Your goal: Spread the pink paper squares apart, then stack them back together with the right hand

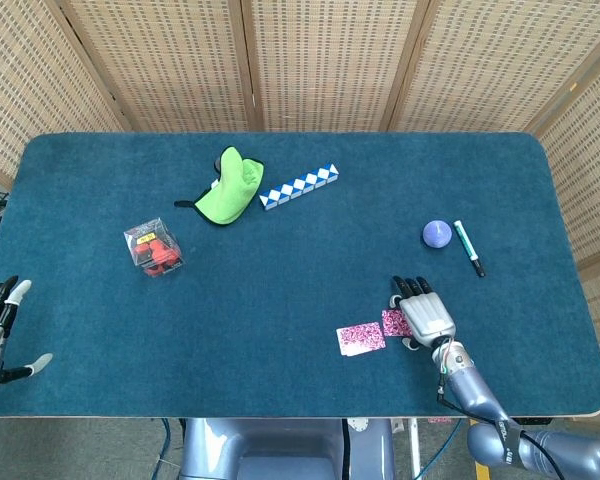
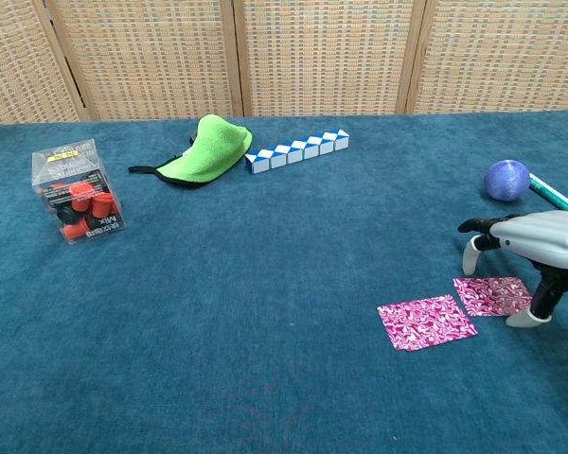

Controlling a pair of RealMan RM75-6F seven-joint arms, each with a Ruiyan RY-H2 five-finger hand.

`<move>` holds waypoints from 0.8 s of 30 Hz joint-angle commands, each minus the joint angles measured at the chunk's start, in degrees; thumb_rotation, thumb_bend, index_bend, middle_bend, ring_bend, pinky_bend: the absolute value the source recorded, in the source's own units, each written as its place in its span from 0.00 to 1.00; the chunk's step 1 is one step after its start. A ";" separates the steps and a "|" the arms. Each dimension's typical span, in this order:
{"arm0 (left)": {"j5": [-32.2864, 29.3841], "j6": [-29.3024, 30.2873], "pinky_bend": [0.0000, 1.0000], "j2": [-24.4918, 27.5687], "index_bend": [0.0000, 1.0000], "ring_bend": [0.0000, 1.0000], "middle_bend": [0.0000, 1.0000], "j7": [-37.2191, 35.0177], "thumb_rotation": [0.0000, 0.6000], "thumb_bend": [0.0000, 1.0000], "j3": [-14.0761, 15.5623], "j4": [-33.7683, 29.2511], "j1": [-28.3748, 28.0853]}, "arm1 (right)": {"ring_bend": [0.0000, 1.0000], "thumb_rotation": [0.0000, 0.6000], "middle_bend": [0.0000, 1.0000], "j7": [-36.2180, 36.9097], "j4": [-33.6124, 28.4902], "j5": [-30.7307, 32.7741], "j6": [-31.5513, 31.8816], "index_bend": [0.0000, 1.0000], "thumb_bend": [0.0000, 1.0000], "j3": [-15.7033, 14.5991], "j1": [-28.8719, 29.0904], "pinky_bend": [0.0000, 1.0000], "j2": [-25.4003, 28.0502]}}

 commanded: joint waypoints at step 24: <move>-0.04 0.08 0.00 -0.08 0.00 0.00 0.00 0.15 1.00 0.00 -0.04 0.00 0.04 | 0.00 1.00 0.02 3.21 1.54 -3.40 0.18 0.47 0.26 0.51 -1.02 0.00 -0.51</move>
